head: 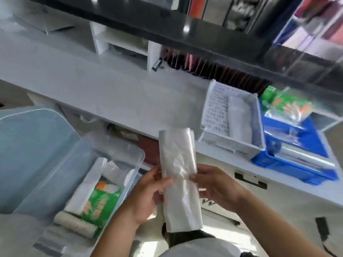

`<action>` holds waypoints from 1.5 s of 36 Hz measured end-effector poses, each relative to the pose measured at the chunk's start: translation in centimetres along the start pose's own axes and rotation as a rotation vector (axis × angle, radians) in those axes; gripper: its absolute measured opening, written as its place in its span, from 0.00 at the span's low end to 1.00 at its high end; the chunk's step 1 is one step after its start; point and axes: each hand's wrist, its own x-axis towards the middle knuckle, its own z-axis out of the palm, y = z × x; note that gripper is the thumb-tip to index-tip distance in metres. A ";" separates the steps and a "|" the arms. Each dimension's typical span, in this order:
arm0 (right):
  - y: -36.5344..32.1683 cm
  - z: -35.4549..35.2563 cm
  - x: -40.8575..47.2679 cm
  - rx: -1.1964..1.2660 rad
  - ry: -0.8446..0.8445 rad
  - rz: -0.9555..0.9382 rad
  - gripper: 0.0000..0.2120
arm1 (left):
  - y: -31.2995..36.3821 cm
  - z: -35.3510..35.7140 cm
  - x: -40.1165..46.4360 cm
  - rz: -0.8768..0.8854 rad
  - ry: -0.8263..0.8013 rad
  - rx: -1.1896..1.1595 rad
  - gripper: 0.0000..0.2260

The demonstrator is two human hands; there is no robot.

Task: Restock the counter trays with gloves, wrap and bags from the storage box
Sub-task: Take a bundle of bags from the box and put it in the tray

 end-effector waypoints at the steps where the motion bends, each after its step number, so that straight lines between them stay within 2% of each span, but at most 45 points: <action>1: 0.0 -0.8 -0.8 -0.006 0.036 -0.033 0.19 | 0.2 1.0 0.5 -0.016 -0.049 0.030 0.24; 5: 0.3 -4.0 -3.5 0.010 0.193 -0.152 0.16 | 0.7 4.7 2.1 -0.070 -0.161 0.231 0.25; 11: 0.6 -7.9 -5.8 0.018 0.351 -0.219 0.18 | 1.1 9.3 5.4 -0.122 -0.160 0.466 0.23; 15: -0.6 -11.7 -7.1 0.074 0.314 -0.230 0.16 | 1.1 12.8 8.2 -0.121 -0.209 0.463 0.18; 26: -5.0 -25.4 -11.1 0.084 0.229 -0.333 0.13 | -0.6 24.9 17.7 -0.051 -0.244 0.455 0.21; 33: -7.5 -31.7 -10.6 0.045 0.333 -0.510 0.09 | -1.8 29.7 22.7 0.068 -0.172 0.464 0.24; 39: -11.2 -35.2 -10.7 -0.255 0.549 -0.694 0.04 | -1.0 34.5 26.3 0.192 -0.163 0.457 0.18; 42: -12.8 -36.7 -10.5 -0.227 0.575 -0.686 0.06 | -0.7 36.3 28.1 0.205 -0.171 0.442 0.17; 45: -13.8 -38.6 -10.7 -0.054 0.436 -0.590 0.12 | -0.3 37.2 29.7 0.184 -0.212 0.459 0.17; 47: -14.3 -39.8 -11.1 -0.046 0.374 -0.514 0.12 | 0.1 37.3 30.6 0.168 -0.254 0.478 0.17; 49: -14.5 -40.4 -11.4 -0.071 0.340 -0.461 0.17 | 0.5 37.3 31.3 0.153 -0.278 0.475 0.16; 51: -14.7 -40.5 -11.4 -0.081 0.354 -0.437 0.21 | 0.9 37.2 32.0 0.146 -0.281 0.471 0.16; 54: -15.3 -40.4 -10.9 -0.065 0.430 -0.430 0.21 | 1.2 37.3 32.9 0.120 -0.303 0.454 0.18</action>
